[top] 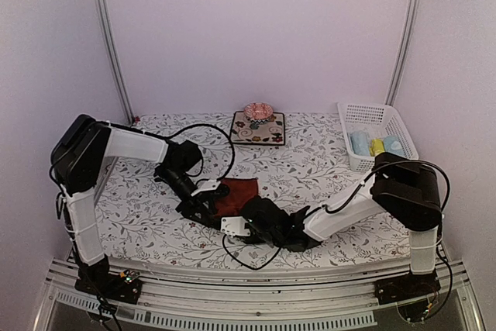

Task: Roll the towels
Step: Roll the towel at the center of the board.

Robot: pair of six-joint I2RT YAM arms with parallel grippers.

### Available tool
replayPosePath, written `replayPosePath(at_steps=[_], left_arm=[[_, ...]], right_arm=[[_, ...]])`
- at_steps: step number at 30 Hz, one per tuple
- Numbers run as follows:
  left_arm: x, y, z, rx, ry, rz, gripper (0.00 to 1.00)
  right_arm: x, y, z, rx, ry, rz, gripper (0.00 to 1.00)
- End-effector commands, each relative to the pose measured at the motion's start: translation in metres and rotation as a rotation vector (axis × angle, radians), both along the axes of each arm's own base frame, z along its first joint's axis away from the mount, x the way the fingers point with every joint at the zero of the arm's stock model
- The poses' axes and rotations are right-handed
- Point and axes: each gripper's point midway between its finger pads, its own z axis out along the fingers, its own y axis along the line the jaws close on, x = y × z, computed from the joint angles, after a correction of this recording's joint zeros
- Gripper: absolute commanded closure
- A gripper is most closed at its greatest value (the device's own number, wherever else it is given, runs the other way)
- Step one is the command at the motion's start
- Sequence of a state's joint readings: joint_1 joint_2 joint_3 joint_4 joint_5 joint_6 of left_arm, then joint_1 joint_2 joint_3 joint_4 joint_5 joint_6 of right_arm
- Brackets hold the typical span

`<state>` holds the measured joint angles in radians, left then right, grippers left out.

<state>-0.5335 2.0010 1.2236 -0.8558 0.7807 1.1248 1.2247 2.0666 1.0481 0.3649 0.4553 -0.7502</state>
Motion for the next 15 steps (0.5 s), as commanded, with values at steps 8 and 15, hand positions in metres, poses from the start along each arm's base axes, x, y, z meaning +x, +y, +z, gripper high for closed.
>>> replayPosePath(at_steps=[8, 15], left_arm=[[0.024, 0.012, 0.035, -0.047, -0.362, 0.103, 0.34], [0.035, 0.017, 0.059, -0.144, -0.631, 0.158, 0.29]], right_arm=[[-0.021, 0.004, -0.023, 0.041, 0.424, 0.029, 0.8], [-0.029, 0.01, -0.019, 0.092, 0.668, 0.041, 0.8]])
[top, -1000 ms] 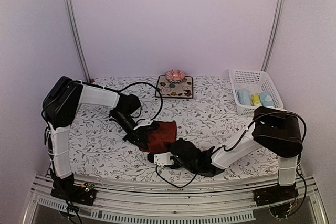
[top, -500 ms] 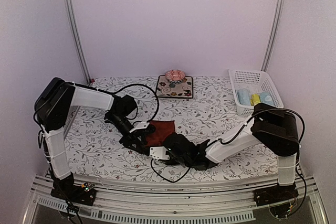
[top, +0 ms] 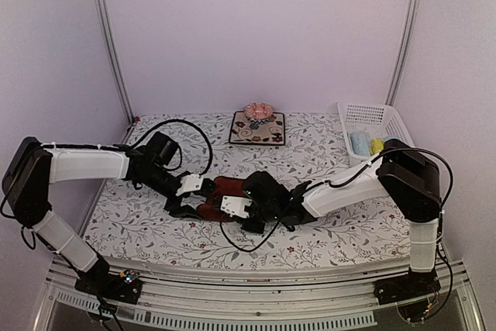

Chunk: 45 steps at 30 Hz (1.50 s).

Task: Roll the towels
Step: Roll the towel at the center of the board.

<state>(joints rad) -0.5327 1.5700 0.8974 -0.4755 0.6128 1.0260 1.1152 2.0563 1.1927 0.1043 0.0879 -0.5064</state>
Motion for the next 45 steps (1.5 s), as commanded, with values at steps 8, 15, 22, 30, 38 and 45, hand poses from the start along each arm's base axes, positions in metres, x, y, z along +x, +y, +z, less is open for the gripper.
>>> replayPosePath(at_steps=[8, 15, 22, 30, 38, 45], left_arm=[[0.002, 0.005, -0.005, -0.085, -0.48, 0.026, 0.3], [-0.004, -0.007, 0.0, -0.131, -0.607, 0.043, 0.29], [-0.02, -0.013, 0.019, -0.218, -0.683, 0.006, 0.27], [-0.021, -0.021, -0.005, -0.136, -0.688, -0.044, 0.27], [-0.003, -0.029, -0.021, -0.064, -0.688, -0.01, 0.3], [0.008, -0.03, -0.037, 0.005, -0.659, 0.017, 0.47]], right_arm=[[-0.038, 0.002, -0.009, 0.032, 0.515, 0.017, 0.8], [-0.034, -0.006, -0.015, 0.051, 0.679, -0.085, 0.8], [-0.033, -0.013, -0.023, 0.068, 0.808, -0.145, 0.8], [-0.026, -0.014, -0.021, 0.082, 0.879, -0.15, 0.8], [-0.025, -0.013, -0.022, 0.085, 0.914, -0.137, 0.8], [-0.028, -0.013, -0.023, 0.084, 0.934, -0.11, 0.79]])
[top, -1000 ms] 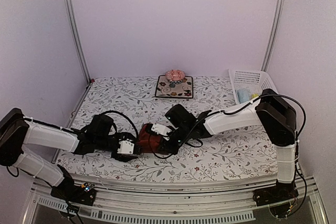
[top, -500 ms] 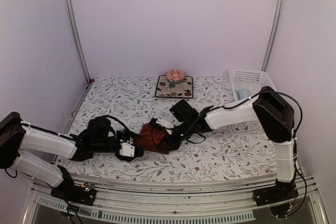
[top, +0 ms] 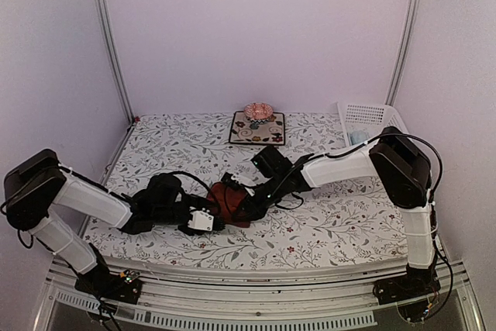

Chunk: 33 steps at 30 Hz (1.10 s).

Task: Roll the towels
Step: Roll the towel at the center of the board.

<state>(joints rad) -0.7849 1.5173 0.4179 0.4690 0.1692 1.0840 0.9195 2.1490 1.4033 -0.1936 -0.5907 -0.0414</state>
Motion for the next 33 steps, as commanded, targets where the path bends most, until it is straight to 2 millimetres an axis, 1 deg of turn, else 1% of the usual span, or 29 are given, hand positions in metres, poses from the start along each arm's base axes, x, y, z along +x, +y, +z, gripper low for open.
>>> replayPosePath(at_steps=[1, 2, 4, 7, 10, 12, 14, 15, 16, 17, 19, 23, 26, 27, 31, 33], left_arm=[[0.01, -0.006, -0.007, 0.033, 0.0, 0.03, 0.5], [0.011, -0.005, -0.011, 0.048, 0.006, 0.032, 0.53], [0.01, -0.003, -0.019, 0.077, 0.021, 0.034, 0.67], [0.01, -0.003, -0.026, 0.109, 0.053, 0.033, 0.85], [0.007, -0.002, -0.034, 0.151, 0.102, 0.033, 0.99], [0.003, -0.002, -0.037, 0.175, 0.145, 0.027, 1.0], [-0.002, -0.002, -0.037, 0.188, 0.2, 0.017, 1.0], [-0.004, -0.003, -0.036, 0.196, 0.227, 0.012, 1.0], [-0.007, -0.002, -0.037, 0.209, 0.256, 0.008, 1.0], [-0.009, -0.003, -0.036, 0.215, 0.282, 0.009, 1.0], [-0.013, -0.003, -0.038, 0.239, 0.336, 0.009, 1.0], [-0.019, -0.003, -0.04, 0.28, 0.44, 0.018, 1.0], [-0.021, -0.005, -0.04, 0.291, 0.507, 0.027, 1.0], [-0.02, -0.006, -0.038, 0.29, 0.526, 0.033, 1.0], [-0.017, -0.01, -0.036, 0.295, 0.624, 0.057, 1.0], [-0.017, -0.011, -0.035, 0.298, 0.684, 0.059, 1.0]], right_arm=[[-0.018, -0.013, -0.03, -0.083, 0.101, 0.03, 0.78], [-0.019, -0.013, -0.03, -0.081, 0.101, 0.034, 0.78], [-0.018, -0.013, -0.029, -0.077, 0.101, 0.038, 0.78], [-0.015, -0.014, -0.028, -0.077, 0.092, 0.037, 0.77], [-0.011, -0.016, -0.028, -0.08, 0.081, 0.035, 0.74], [-0.009, -0.019, -0.026, -0.081, 0.062, 0.036, 0.7], [-0.006, -0.022, -0.022, -0.084, 0.032, 0.028, 0.6], [-0.002, -0.023, -0.014, -0.068, 0.001, 0.025, 0.54], [-0.001, -0.027, -0.014, -0.071, -0.015, 0.019, 0.48], [0.001, -0.027, -0.004, -0.053, -0.049, 0.014, 0.43], [0.002, -0.032, 0.007, -0.04, -0.1, 0.013, 0.37], [0.01, -0.045, 0.031, -0.035, -0.221, -0.023, 0.3], [0.015, -0.06, 0.043, -0.043, -0.315, -0.066, 0.26], [0.017, -0.069, 0.043, -0.063, -0.346, -0.089, 0.25], [0.022, -0.089, 0.05, -0.089, -0.486, -0.148, 0.24], [0.011, -0.089, 0.048, -0.101, -0.564, -0.115, 0.23]])
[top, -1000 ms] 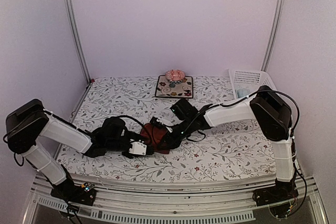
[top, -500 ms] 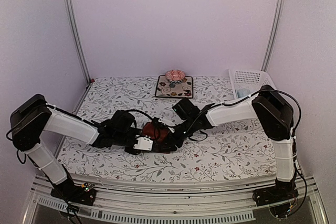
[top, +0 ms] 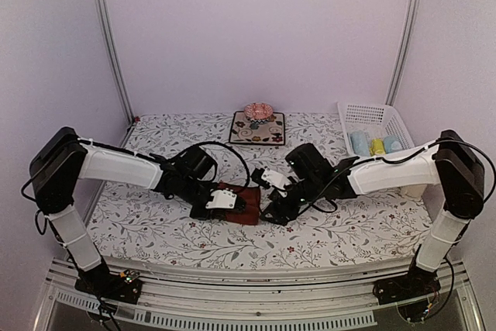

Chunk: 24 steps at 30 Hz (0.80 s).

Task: Roll the towels
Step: Roll the towel at the center of the board.

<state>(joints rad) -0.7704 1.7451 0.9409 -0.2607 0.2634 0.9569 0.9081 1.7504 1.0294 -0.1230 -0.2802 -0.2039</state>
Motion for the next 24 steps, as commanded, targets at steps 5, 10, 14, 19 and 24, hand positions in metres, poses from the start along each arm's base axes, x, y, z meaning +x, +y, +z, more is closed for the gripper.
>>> replayPosePath(at_steps=[5, 10, 14, 19, 24], left_arm=[[-0.026, 0.011, -0.011, 0.062, 0.365, 0.035, 1.0], [-0.022, 0.01, -0.008, 0.054, 0.465, 0.05, 1.0], [-0.016, 0.013, -0.018, 0.076, 0.555, 0.077, 1.0], [-0.011, 0.014, -0.022, 0.069, 0.641, 0.091, 1.0], [-0.008, 0.016, -0.023, 0.084, 0.705, 0.097, 1.0]], right_arm=[[-0.026, 0.009, 0.011, -0.047, -0.398, 0.104, 0.23], [-0.041, 0.026, 0.001, -0.09, -0.567, 0.161, 0.22], [-0.037, 0.037, -0.001, -0.133, -0.688, 0.154, 0.22], [-0.024, 0.049, -0.004, -0.184, -0.785, 0.138, 0.21], [-0.011, 0.06, -0.004, -0.199, -0.879, 0.123, 0.2]])
